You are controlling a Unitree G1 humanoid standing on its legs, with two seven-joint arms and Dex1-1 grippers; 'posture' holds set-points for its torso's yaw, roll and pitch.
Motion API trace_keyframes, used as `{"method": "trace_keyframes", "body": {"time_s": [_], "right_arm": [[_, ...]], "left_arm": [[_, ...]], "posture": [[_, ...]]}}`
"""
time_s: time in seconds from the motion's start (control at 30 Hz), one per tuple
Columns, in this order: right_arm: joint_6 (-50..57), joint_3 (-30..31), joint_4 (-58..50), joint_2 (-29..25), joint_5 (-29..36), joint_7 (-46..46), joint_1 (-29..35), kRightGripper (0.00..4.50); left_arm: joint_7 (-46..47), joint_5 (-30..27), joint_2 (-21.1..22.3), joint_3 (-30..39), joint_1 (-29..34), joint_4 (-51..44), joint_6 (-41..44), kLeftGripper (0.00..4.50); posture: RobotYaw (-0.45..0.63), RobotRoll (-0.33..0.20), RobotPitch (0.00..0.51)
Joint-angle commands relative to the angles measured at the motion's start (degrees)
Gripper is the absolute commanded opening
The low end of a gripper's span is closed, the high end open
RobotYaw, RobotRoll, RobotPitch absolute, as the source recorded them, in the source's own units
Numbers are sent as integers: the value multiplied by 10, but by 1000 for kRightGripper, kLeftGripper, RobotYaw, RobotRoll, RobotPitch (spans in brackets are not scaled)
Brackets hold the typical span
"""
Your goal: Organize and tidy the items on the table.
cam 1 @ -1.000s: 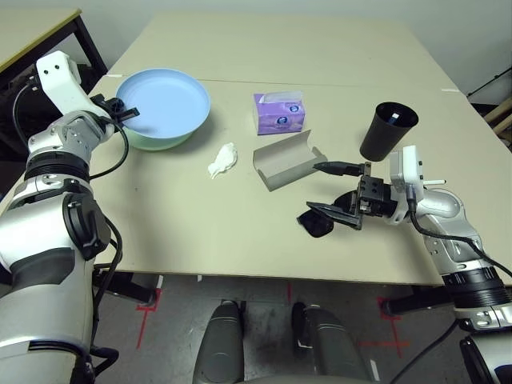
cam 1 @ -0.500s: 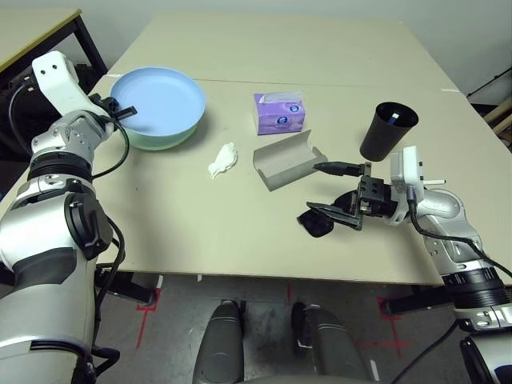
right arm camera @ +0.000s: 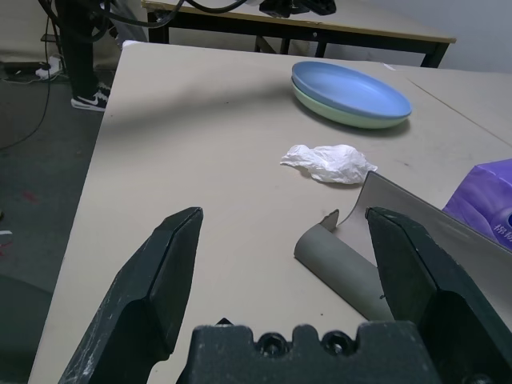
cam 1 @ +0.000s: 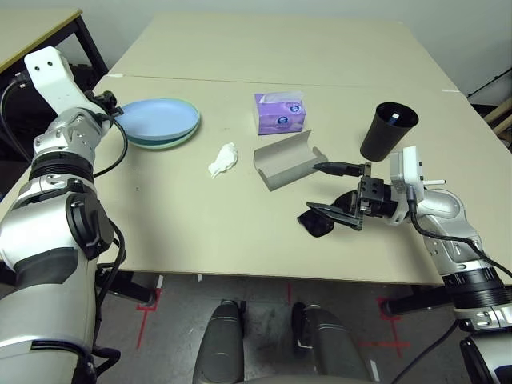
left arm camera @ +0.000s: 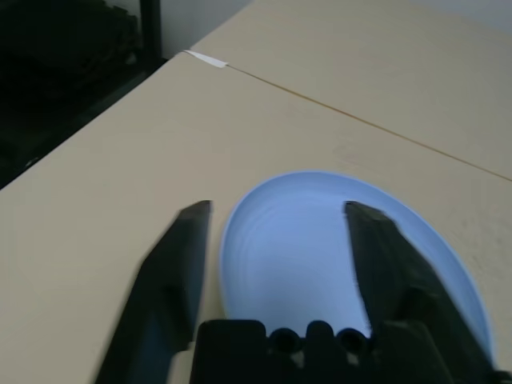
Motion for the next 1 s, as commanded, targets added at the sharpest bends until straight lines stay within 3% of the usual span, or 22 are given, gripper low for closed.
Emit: {"method": "trace_keyframes", "body": {"time_s": [0.03,0.27,0.47,0.8,1.0], "right_arm": [[1,5,0,-2,0,2,0,4500],[4,3,-3,-2,1,-1,-1,4500],[12,-1,-10,-7,3,-5,-1,4500],[12,-9,-9,-16,5,-6,5,4500],[6,-9,-3,-17,4,-7,7,4500]], "left_arm": [[-31,12,-6,-13,-11,-1,2,4468],[-140,31,-18,-59,6,-29,12,4468],[-190,26,-18,-66,60,-70,16,4468],[-278,19,-49,-100,171,-228,10,4468],[-388,-25,-50,-100,220,-309,30,4468]], "posture": [[141,0,148],[142,0,147],[144,0,149],[141,0,149],[136,0,150]]}}
